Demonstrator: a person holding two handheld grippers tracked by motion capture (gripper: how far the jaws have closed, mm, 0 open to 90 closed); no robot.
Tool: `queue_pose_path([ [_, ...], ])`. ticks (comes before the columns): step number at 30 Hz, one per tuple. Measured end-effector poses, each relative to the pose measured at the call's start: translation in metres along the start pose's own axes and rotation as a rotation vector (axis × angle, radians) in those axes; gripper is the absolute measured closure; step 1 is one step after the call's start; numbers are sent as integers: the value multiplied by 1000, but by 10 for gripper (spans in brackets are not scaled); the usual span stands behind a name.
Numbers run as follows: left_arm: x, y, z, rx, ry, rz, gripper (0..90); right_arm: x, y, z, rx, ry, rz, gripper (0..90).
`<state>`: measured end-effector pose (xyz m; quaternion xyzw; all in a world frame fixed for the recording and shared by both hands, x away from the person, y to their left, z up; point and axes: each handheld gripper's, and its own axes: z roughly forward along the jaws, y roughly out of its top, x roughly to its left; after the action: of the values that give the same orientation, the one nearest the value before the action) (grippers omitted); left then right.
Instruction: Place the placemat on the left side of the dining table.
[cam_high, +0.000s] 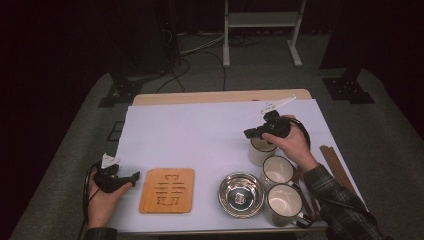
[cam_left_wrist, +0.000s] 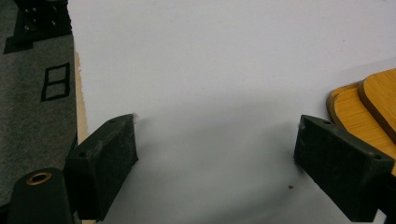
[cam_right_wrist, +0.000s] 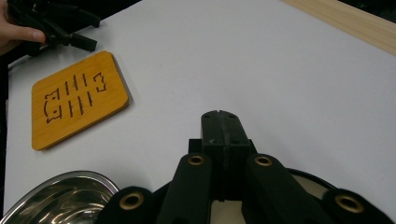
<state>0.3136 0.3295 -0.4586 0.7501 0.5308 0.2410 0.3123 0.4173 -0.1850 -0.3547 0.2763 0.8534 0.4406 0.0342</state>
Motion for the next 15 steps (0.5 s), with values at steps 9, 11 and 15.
queue_pose_path([
  [9, 0, 0, 0, -3, 1, -2, 119, 13, 7, 16, 33, 32, -40, 896],
  [11, 0, 0, 0, -3, 1, -2, 119, 16, 8, 20, 42, 35, -57, 895],
  [15, 0, 0, 0, -4, 1, -2, 119, 23, 10, 29, 56, 51, -76, 895],
])
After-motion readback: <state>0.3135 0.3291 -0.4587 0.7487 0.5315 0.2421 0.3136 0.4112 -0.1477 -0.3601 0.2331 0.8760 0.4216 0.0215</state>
